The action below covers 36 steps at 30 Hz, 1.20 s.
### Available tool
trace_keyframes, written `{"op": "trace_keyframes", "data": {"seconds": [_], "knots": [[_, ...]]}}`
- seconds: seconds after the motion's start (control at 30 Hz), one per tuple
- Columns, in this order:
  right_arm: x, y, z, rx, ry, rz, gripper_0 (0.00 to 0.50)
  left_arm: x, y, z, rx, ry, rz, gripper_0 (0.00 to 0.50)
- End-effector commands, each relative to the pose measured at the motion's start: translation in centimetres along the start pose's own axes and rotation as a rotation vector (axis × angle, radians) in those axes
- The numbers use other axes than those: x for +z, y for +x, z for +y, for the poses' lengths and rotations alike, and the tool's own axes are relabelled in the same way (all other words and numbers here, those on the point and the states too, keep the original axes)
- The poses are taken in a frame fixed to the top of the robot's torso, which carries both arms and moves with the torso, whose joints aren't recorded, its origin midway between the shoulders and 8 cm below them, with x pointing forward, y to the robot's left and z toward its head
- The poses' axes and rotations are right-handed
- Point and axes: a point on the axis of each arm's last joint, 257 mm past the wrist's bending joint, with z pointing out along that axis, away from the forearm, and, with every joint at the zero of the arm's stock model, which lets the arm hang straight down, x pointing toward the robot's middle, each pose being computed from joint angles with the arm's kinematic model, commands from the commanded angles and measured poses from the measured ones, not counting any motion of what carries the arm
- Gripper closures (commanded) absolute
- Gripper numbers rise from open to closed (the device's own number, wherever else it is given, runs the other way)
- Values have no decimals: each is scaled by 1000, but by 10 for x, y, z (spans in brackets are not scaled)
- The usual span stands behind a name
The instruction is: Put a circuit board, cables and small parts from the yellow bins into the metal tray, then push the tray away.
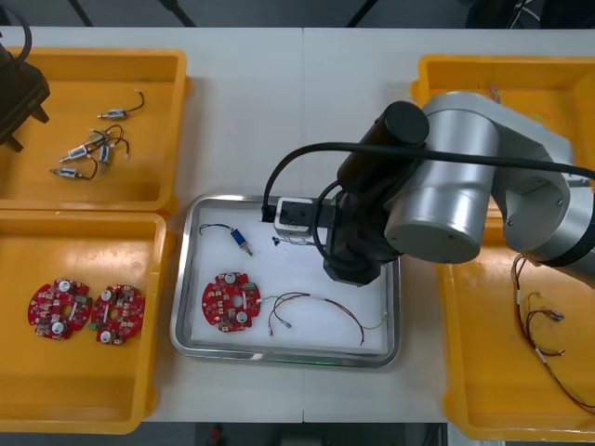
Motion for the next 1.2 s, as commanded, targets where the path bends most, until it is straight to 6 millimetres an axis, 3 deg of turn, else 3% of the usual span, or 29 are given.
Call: {"op": "trace_keyframes", "data": {"seconds": [0.03, 0.33, 0.77, 0.87, 0.93, 0.97, 1.0, 1.07, 1.2], "knots": [[18, -7, 14, -72, -2, -4, 500, -25, -40, -15, 7, 63, -69, 0], [47, 2, 5, -94, 19, 24, 500, 5, -45, -13, 19, 50, -86, 0], [59, 2, -11, -101, 53, 46, 500, 43, -31, -13, 72, 25, -94, 0], [58, 3, -11, -102, 55, 46, 428, 50, -25, -13, 74, 25, -83, 0], [58, 2, -11, -102, 56, 44, 287, 56, -21, -15, 76, 30, -74, 0], [57, 2, -11, -103, 56, 44, 262, 57, -20, -16, 80, 31, -74, 0], [57, 3, -12, -100, 58, 44, 191, 60, -18, -16, 80, 32, -70, 0], [55, 4, -11, -97, 56, 42, 0, 66, -13, -18, 90, 39, -66, 0], [50, 5, -12, -88, 54, 40, 0, 76, -7, -18, 126, 40, -76, 0]]}}
